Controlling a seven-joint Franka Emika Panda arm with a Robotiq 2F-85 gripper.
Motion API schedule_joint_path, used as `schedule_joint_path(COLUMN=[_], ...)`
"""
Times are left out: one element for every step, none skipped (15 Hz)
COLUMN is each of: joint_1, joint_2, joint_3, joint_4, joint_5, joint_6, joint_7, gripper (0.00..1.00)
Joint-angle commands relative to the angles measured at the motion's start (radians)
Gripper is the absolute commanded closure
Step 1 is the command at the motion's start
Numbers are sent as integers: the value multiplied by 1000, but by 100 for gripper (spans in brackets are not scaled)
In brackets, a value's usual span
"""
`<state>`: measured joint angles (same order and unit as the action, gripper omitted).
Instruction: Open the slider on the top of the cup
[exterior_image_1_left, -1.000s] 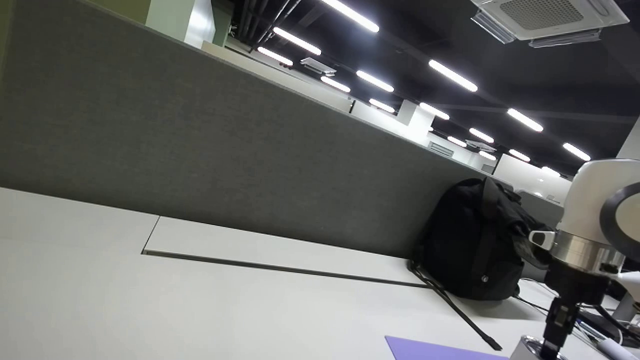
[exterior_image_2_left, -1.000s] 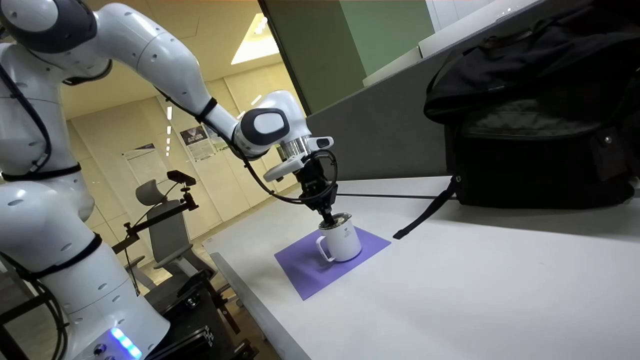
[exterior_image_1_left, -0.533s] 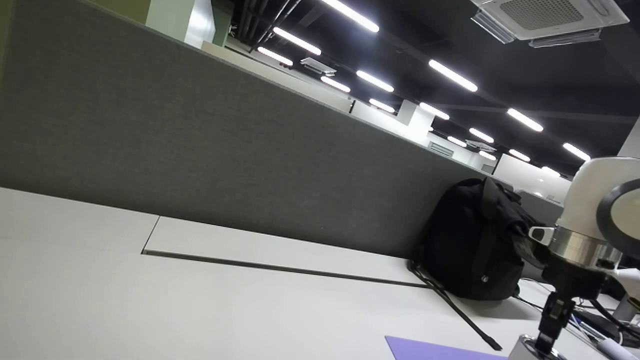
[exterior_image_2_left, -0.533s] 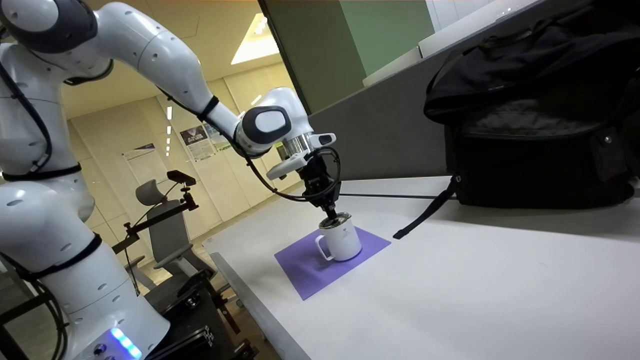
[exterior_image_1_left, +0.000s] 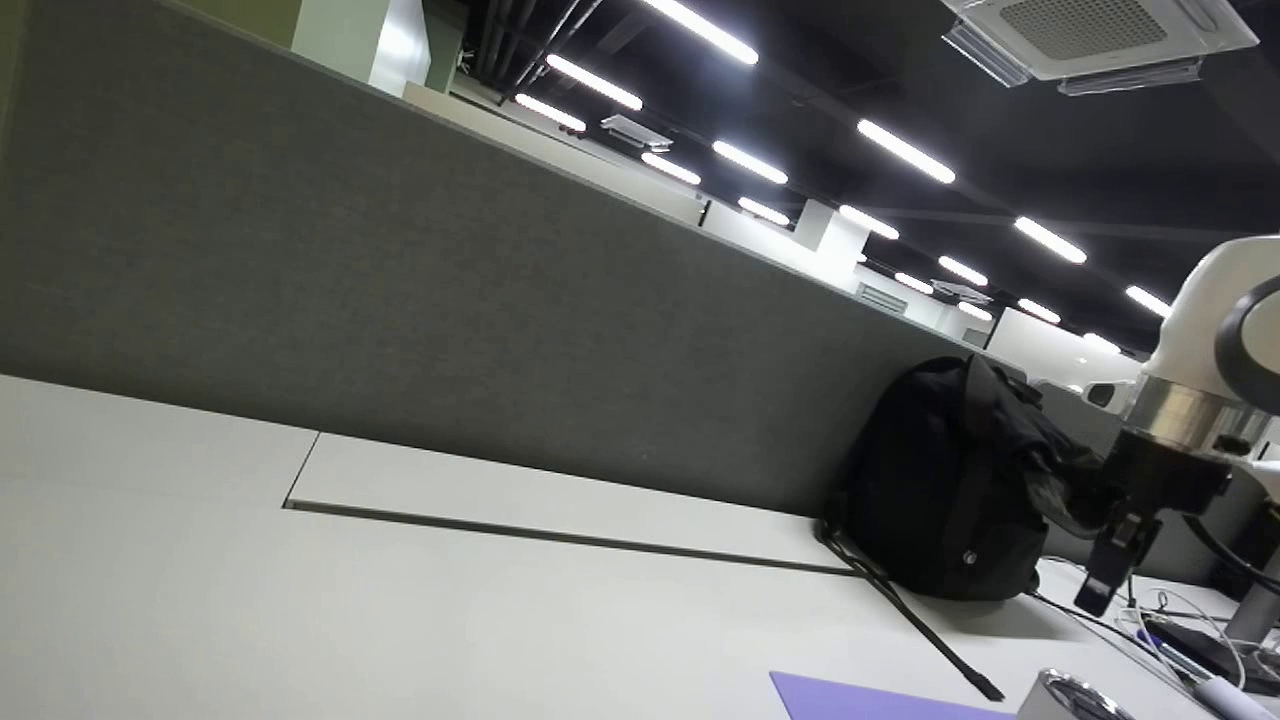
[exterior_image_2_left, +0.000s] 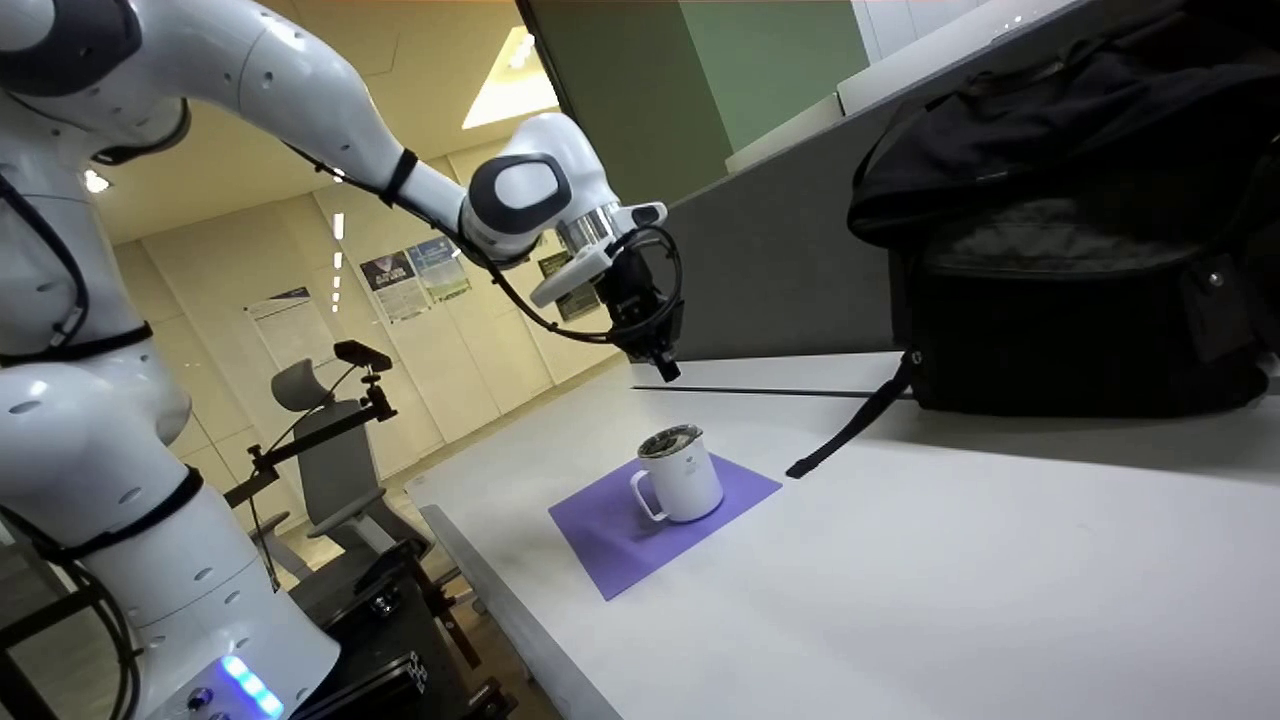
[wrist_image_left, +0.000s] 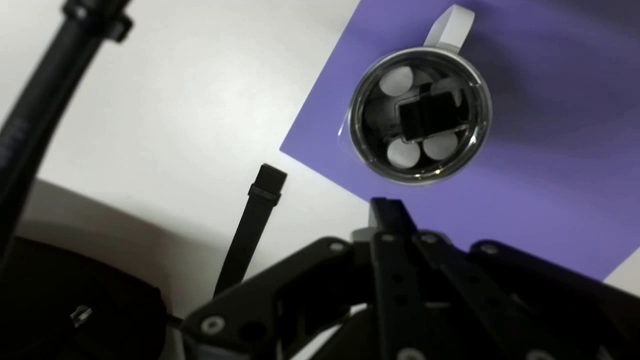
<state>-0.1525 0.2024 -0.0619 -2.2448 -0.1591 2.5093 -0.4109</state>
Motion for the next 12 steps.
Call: schedule_joint_path(joint_1=[-1,0,-2,-2,-3,-3,-3,-4,-3,-3,-3,-3], joint_2=[-53,-62,-67,-71,-75,-77,-78,-78,-77,-76,-77,-79], joint_3=[-7,-10,-11,-14,-17,-19,-22,-24,-26,-27,-29,-30], joint_4=[17,16,18,20,20,19,20,20,21,22,19,17], joint_5=[5,0,8,7,12,13,12,13,9,8,3,-2], joint_6=[-64,-64,-71,-77,-81,-85,-86,-86,-89,-90,-88,-83], joint_7=[-31,-31,-40,-44,-50,-52,-53,-57,-56,-59,-67,-68], gripper=[67,60,53,47,40,33,27,19,13,7,1,0])
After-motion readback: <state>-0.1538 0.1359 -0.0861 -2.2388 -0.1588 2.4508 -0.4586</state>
